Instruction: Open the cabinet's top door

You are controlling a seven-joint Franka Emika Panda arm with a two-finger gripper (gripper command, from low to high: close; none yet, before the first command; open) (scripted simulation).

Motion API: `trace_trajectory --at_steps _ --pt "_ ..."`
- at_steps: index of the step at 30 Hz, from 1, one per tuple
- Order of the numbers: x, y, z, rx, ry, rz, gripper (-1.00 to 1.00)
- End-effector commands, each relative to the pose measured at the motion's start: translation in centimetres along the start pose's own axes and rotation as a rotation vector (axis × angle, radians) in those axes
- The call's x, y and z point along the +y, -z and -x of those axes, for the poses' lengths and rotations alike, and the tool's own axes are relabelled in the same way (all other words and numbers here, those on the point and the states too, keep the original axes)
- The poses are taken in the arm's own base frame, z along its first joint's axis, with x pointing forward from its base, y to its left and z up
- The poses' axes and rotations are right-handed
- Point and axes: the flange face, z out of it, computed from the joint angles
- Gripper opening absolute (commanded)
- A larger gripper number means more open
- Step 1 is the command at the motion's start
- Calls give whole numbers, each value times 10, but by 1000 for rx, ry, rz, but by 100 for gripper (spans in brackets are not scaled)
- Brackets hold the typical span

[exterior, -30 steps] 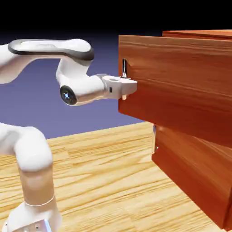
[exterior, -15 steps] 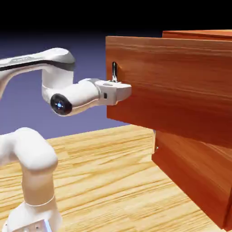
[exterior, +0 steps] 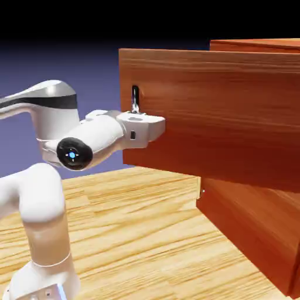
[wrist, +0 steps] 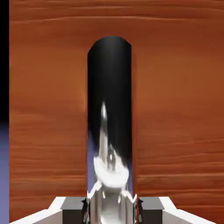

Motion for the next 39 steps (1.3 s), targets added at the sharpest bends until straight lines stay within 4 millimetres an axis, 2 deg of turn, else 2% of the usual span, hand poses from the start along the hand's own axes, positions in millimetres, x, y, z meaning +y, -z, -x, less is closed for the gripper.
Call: trace_trajectory --at_steps 1,6,14,17,24,28,39 --pt "2 8 -2 -12 0 -12 -100" --pt "15 53 -15 -83 0 -83 -100" --pt "46 131 -45 -220 -1 -213 -100" --pt "49 138 -48 -247 -2 -221 -100" --pt "49 136 -49 -225 -1 -224 -100" --pt "53 143 -52 -239 -1 -236 -100" --pt "100 215 -100 -384 0 -384 -100"
